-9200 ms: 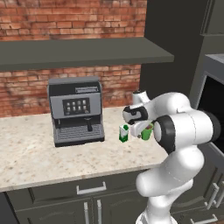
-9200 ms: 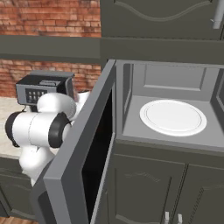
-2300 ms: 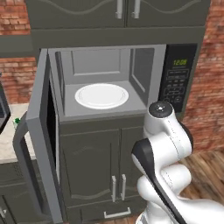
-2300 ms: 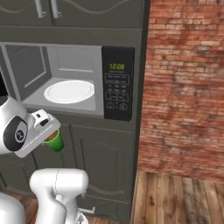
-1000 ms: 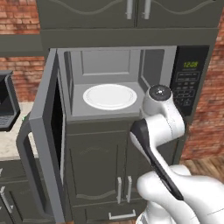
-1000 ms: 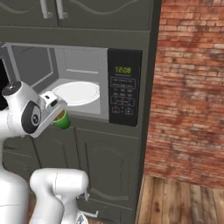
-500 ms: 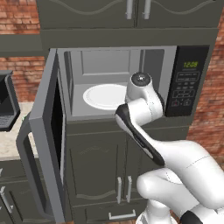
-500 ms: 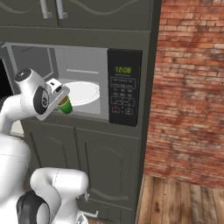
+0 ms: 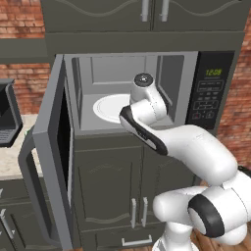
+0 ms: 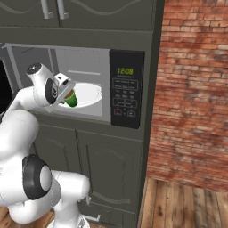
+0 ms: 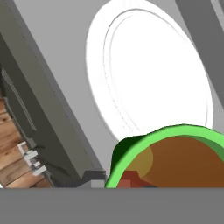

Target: Place the microwavable item in the microwave. Then, close the microwave door and press the start button.

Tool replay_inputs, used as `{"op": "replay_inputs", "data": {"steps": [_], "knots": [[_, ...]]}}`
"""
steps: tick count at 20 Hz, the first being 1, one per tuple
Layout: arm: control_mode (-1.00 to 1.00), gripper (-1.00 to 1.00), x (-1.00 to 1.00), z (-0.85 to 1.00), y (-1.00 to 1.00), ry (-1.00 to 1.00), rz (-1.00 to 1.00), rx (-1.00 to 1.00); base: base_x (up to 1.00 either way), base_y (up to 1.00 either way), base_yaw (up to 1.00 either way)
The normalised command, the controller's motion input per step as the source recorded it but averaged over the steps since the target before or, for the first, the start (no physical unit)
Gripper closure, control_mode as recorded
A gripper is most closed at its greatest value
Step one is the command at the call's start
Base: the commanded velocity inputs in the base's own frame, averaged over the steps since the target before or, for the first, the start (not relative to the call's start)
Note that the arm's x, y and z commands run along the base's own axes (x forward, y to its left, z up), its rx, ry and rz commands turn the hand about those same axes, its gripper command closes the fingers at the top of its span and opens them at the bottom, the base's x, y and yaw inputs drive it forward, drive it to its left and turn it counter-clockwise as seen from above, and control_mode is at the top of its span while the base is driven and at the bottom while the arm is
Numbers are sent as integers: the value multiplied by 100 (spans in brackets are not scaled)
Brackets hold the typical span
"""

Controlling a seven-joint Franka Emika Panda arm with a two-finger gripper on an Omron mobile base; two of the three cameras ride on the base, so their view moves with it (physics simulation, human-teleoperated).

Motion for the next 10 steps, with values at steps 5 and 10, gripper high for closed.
{"op": "replay_inputs", "data": {"steps": [5, 10], "knots": [[-100, 100, 50, -1, 8, 1, 0, -3, 0, 0, 0], [-100, 100, 45, -10, 8, 6, 1, -4, 0, 0, 0]]}}
